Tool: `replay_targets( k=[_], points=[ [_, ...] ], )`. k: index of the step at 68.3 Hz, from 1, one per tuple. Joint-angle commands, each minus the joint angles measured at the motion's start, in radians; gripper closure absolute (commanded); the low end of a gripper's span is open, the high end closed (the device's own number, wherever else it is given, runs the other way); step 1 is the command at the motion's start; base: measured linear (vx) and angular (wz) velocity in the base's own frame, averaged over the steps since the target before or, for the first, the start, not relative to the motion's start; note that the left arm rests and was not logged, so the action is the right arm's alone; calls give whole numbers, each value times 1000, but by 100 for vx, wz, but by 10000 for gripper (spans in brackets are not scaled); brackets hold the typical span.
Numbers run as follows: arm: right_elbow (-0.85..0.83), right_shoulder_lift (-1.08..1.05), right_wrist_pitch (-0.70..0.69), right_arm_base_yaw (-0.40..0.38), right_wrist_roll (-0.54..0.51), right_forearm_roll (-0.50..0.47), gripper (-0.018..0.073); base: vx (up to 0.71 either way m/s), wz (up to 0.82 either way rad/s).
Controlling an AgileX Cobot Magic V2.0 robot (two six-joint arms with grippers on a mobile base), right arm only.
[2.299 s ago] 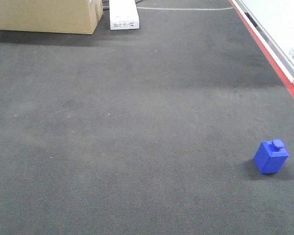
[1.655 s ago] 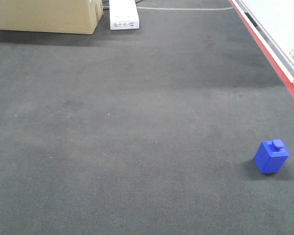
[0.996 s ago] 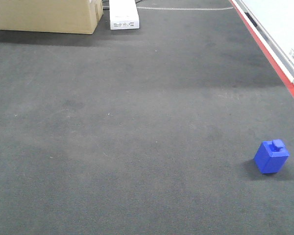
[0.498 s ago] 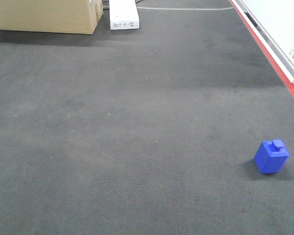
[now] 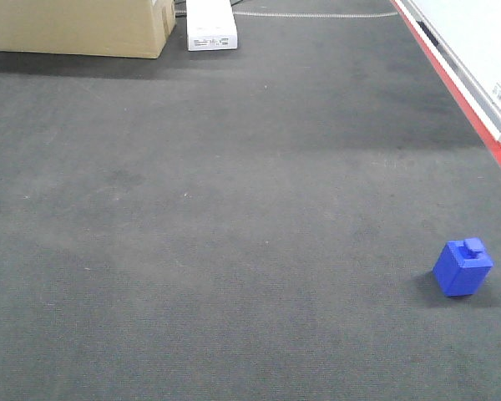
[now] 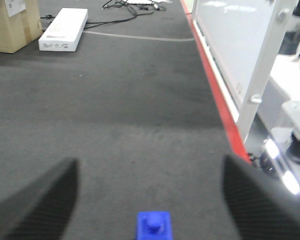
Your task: Pour parts from conveyor to right shelf
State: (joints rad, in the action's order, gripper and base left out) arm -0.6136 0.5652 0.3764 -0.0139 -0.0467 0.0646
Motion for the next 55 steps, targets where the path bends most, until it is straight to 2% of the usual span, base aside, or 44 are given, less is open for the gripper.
replay_targets(
  k=[1,10,22,30,43,55],
  points=[
    [-35,6,-92,3,-11,41,-139,0,0],
    [-45,24,-13,2,47,39,-125,0,0],
    [-185,176,308,2,58,48,-44,0,0],
    [-317,311,470,2,57,50,3,0,0],
    [-503,522,645,2,30,62,10,0,0],
    [-618,688,744,2,-16,60,10,0,0]
  ],
)
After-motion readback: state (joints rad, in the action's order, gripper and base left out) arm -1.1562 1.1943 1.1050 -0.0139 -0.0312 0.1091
